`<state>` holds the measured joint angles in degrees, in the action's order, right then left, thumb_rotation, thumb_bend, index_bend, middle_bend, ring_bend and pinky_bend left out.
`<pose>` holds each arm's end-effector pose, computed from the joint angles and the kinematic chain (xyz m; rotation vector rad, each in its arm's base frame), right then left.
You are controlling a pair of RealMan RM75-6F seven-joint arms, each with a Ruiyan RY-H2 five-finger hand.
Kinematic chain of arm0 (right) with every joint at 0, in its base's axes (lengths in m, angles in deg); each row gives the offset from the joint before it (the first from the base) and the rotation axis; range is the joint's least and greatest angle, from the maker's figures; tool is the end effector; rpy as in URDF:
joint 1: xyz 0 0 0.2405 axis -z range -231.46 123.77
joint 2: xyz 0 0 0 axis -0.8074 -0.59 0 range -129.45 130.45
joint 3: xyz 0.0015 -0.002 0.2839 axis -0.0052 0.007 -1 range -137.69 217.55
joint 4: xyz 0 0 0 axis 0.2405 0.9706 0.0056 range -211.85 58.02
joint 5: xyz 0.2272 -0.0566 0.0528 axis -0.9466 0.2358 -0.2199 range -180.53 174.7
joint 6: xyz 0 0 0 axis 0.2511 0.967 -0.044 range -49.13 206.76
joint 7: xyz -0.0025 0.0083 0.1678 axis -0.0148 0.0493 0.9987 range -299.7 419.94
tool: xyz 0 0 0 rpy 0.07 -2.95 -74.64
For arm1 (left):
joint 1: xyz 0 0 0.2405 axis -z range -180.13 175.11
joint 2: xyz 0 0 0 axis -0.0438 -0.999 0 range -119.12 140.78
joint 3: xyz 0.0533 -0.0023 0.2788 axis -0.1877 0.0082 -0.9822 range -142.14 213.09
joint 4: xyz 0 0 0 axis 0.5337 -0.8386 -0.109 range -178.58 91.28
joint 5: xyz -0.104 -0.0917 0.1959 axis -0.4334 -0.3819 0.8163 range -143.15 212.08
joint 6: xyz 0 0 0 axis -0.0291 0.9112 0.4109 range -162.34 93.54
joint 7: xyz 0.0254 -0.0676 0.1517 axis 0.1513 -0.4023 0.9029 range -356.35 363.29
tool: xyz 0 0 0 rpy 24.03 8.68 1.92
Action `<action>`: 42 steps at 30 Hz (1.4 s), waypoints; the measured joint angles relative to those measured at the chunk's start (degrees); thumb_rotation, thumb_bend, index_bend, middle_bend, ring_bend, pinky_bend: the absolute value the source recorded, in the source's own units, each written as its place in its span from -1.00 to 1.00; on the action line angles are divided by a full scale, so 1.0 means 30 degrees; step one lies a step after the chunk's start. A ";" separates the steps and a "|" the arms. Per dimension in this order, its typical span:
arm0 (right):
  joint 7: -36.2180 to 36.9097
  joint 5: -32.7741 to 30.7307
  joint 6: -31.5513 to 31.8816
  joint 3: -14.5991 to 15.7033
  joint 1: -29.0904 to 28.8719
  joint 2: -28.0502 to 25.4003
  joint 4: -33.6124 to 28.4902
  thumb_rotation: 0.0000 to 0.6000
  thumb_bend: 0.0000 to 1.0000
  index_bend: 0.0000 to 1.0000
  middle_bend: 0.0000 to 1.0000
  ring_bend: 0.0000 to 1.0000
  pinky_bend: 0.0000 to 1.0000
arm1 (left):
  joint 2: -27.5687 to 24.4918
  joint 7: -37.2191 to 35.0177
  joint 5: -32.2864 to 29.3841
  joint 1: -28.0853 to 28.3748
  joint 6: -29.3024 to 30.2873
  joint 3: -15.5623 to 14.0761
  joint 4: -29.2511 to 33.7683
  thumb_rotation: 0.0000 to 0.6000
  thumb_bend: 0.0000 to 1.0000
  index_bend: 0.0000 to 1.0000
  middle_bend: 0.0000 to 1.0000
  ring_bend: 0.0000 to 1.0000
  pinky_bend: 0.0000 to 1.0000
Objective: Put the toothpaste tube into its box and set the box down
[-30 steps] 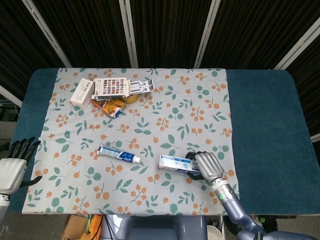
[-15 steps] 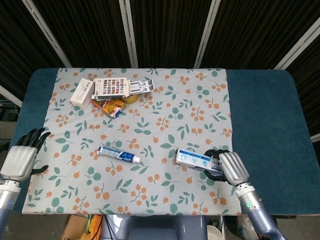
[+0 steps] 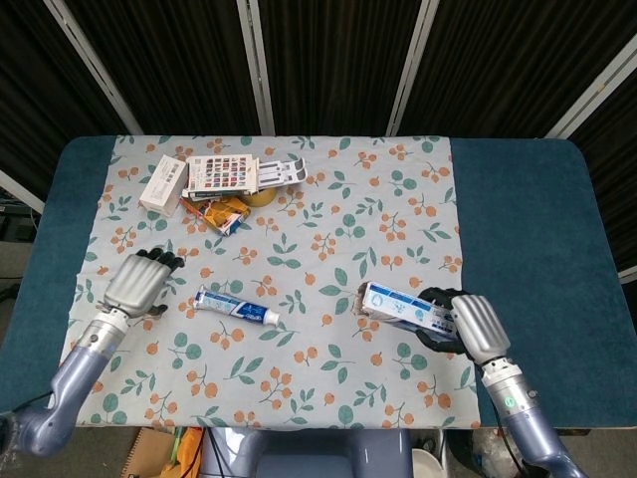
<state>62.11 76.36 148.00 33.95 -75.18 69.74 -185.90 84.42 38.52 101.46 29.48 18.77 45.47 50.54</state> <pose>-0.2104 -0.2796 0.0590 1.5678 -1.2874 1.2235 -0.2330 0.3597 0.0244 -1.8973 -0.6925 -0.6039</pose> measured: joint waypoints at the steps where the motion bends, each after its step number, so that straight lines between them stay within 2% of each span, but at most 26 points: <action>1: 0.0054 0.0003 0.0012 -0.0012 0.0012 -0.0022 0.0003 1.00 -0.39 -0.13 0.00 -0.11 -0.12 | 0.0245 0.0282 -0.0227 0.0248 -0.0233 -0.0030 -0.0130 1.00 -0.83 -0.40 -0.34 -0.45 -0.27; 9: 0.0205 0.0081 0.0057 -0.0036 0.0064 -0.0072 0.0009 1.00 -0.39 -0.13 0.00 -0.11 -0.12 | 0.2049 0.1957 -0.1805 0.1673 -0.0998 -0.0439 -0.1202 1.00 -0.82 -0.29 -0.21 -0.34 -0.20; 24: 0.0233 0.0218 0.0160 -0.0068 0.0121 -0.0075 -0.0173 1.00 -0.39 -0.13 0.00 -0.11 -0.12 | 0.4570 0.2747 -0.2442 0.3199 -0.1119 -0.1088 -0.3122 1.00 -0.74 -0.21 -0.15 -0.29 -0.17; 26: 0.0294 0.0201 0.0181 -0.0110 0.0128 -0.0107 -0.0196 1.00 -0.39 -0.13 0.00 -0.11 -0.12 | 0.4811 0.2841 -0.2490 0.3340 -0.1121 -0.1215 -0.3349 1.00 -0.68 -0.14 -0.08 -0.24 -0.12; 33: 0.0484 0.0261 0.0264 -0.0178 0.0169 -0.0251 -0.0311 1.00 -0.39 -0.13 0.00 -0.11 -0.12 | 0.5313 0.2895 -0.2700 0.3493 -0.0880 -0.1619 -0.3837 1.00 -0.23 0.31 0.40 0.19 0.25; 38: 0.0607 0.0295 0.0300 -0.0197 0.0204 -0.0338 -0.0375 1.00 -0.39 -0.13 0.00 -0.11 -0.12 | 0.5276 0.2806 -0.2241 0.3478 -0.0508 -0.1818 -0.3903 1.00 -0.07 0.40 0.49 0.27 0.32; 42: 0.0653 0.0315 0.0365 -0.0209 0.0249 -0.0402 -0.0465 1.00 -0.39 -0.13 0.00 -0.11 -0.12 | 0.5016 0.2353 -0.1304 0.3426 0.0084 -0.1842 -0.3779 1.00 -0.06 0.40 0.49 0.28 0.32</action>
<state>64.07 77.31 149.09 33.33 -74.43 68.53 -187.29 99.47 45.58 97.55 39.76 19.02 39.95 39.20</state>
